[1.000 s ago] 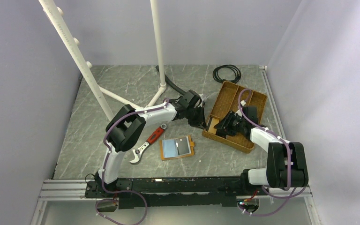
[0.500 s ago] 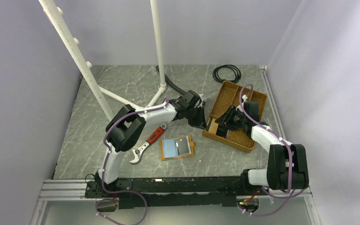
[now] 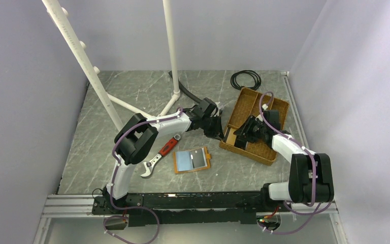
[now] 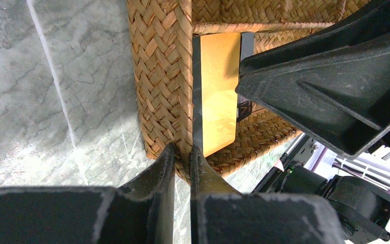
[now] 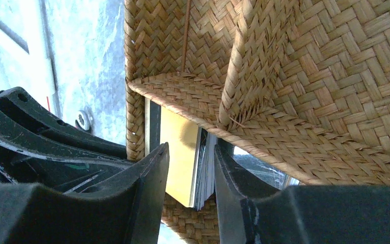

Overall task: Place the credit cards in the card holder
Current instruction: Pick up the credit card from the storage box.

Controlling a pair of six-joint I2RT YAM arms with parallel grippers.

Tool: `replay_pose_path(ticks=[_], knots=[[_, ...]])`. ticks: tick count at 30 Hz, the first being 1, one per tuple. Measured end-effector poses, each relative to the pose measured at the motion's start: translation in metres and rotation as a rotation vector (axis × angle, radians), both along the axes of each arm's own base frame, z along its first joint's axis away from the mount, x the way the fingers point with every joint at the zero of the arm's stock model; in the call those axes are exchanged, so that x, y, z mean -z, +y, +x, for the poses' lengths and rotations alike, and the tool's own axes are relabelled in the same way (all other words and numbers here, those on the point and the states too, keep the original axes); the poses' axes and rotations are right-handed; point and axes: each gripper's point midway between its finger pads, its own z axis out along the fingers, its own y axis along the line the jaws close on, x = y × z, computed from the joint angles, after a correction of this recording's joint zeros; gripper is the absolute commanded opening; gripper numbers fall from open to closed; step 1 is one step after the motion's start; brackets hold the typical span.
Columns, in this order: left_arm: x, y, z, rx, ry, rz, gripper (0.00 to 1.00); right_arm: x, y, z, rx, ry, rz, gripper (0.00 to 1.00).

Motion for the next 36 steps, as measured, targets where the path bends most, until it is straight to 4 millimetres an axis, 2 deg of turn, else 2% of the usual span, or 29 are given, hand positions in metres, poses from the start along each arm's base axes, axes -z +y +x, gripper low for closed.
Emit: replay_pose_path(ticks=[8, 14, 20, 26, 29, 31, 34, 36], knots=[[0.000, 0.000, 0.000, -0.001, 0.002, -0.004, 0.00, -0.004, 0.004, 0.002, -0.011, -0.015, 0.021, 0.35], [0.000, -0.001, 0.000, 0.000, 0.002, -0.004, 0.00, -0.019, 0.011, 0.007, -0.033, -0.072, 0.065, 0.32], [0.000, -0.001, 0.000, 0.000, 0.002, -0.005, 0.00, -0.023, 0.011, 0.008, -0.029, -0.083, 0.069, 0.35], [-0.001, -0.001, -0.001, -0.002, 0.006, -0.010, 0.25, -0.010, 0.008, -0.001, -0.019, -0.015, 0.052, 0.40], [-0.001, -0.001, -0.001, -0.005, 0.008, -0.012, 0.27, -0.005, 0.007, -0.006, -0.020, 0.013, 0.039, 0.60], [-0.001, -0.001, -0.001, -0.005, 0.010, -0.012, 0.29, 0.000, 0.006, -0.010, -0.028, 0.034, 0.020, 0.67], [-0.001, -0.002, -0.003, -0.004, 0.017, -0.017, 0.32, 0.011, 0.008, -0.017, -0.053, 0.083, -0.014, 0.68], [-0.001, -0.001, -0.003, -0.005, 0.019, -0.017, 0.38, 0.011, 0.013, -0.014, -0.075, 0.084, -0.029, 0.66]])
